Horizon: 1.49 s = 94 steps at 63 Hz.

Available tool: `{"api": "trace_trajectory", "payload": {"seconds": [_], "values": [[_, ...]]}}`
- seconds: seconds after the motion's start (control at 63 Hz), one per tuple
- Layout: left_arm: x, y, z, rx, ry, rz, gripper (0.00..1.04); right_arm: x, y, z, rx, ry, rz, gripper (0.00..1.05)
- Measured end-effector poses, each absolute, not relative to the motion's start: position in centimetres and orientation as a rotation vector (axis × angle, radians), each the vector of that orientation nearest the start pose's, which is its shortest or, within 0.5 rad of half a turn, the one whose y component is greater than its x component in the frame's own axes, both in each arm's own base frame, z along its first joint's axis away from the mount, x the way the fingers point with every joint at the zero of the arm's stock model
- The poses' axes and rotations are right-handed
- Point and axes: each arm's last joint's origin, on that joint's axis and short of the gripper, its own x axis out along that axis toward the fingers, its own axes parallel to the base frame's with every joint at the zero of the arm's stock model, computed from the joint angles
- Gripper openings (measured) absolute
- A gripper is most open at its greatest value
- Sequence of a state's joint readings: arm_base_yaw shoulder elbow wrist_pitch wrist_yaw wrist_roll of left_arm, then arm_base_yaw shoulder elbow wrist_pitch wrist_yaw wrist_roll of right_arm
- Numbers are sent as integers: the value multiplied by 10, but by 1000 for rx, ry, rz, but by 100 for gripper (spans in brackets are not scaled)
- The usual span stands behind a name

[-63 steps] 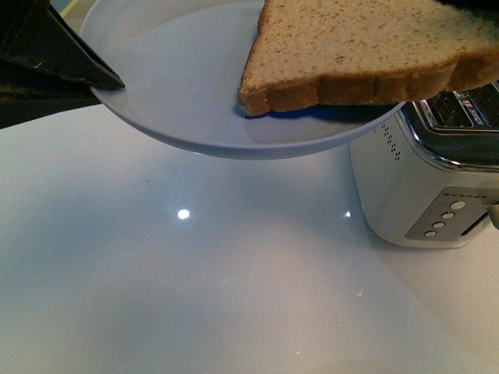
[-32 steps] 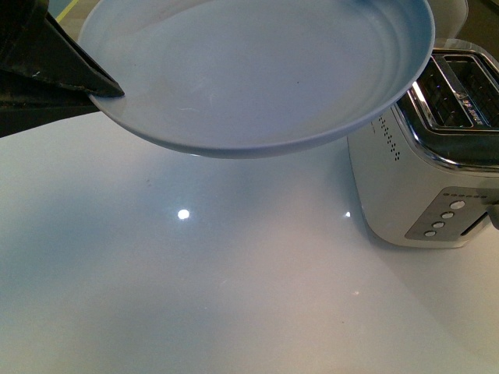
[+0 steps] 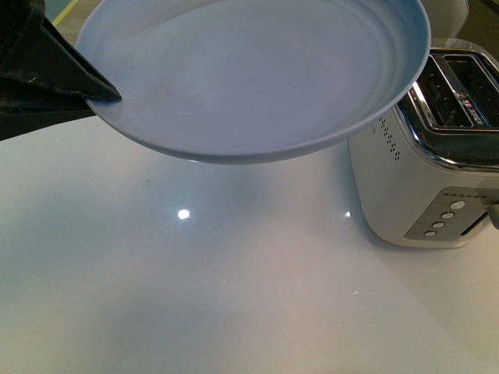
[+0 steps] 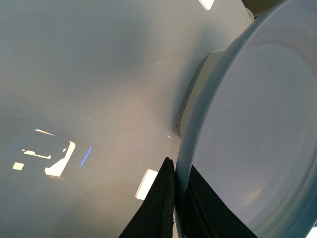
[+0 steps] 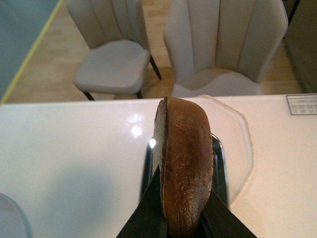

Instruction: Left arm holds plate, right arm toasts bread

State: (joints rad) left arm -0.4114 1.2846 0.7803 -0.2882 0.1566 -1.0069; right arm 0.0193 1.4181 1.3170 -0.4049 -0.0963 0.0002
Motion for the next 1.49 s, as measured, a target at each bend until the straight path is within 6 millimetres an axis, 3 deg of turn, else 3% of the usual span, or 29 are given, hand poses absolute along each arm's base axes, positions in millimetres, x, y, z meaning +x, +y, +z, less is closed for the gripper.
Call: {"api": "trace_trajectory", "payload": {"seconds": [0.159, 0.556, 0.857, 1.492], "values": [[233, -107, 222, -807, 991, -94, 3, 330, 21, 323, -26, 667, 106, 4], [232, -106, 221, -790, 995, -98, 3, 355, 33, 288, -100, 783, 58, 4], [233, -105, 221, -787, 999, -98, 3, 363, 44, 278, -109, 789, 88, 4], [234, -99, 220, -777, 1008, -98, 3, 385, 48, 263, -87, 782, 50, 4]]}}
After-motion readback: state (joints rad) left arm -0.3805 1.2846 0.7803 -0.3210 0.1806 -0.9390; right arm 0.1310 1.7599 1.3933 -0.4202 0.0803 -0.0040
